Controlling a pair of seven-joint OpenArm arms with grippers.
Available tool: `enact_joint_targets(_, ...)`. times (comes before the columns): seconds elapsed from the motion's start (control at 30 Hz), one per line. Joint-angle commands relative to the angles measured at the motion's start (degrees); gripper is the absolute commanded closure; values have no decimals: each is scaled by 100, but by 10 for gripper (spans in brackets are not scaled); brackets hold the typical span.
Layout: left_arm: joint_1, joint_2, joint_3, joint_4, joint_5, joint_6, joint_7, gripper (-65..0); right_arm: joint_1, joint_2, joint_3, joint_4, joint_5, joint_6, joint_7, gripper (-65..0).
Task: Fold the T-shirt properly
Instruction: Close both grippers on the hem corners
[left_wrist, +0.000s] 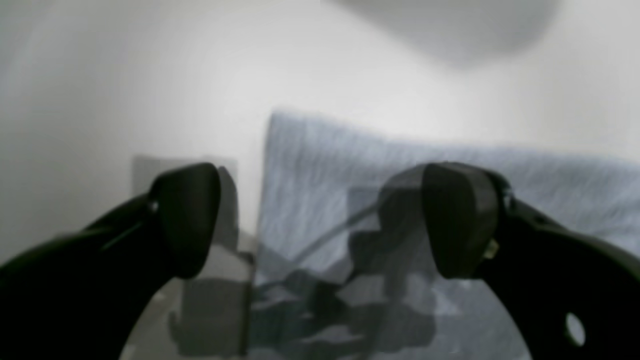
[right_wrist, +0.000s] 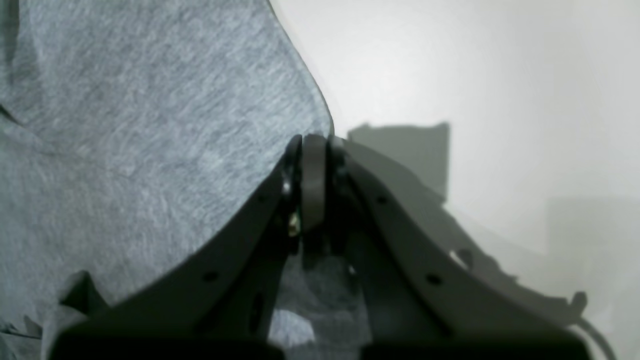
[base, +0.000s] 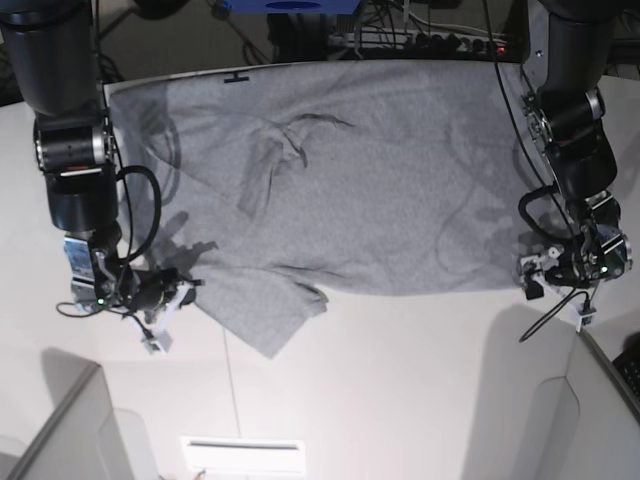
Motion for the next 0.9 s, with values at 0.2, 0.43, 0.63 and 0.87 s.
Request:
enact_joint_targets(0.2,-135,-81,5,-167,-43,-53,-146,-607,110,65,23,31,-107,-29,-111,0)
enact_joint_targets(0.43,-3,-72,5,-167,-78,-53,-137,-540,128,65,23,31,-107,-29,-111,0)
enact_joint_targets(0.63,76,-72,5,-167,-87,-53,-146,-248,110,65,23,31,-107,-38,-111,0)
enact_joint_targets(0.87,164,-63,5,-167,-87,-62,-278,0,92,65,23,31,-107,-64,-67,0)
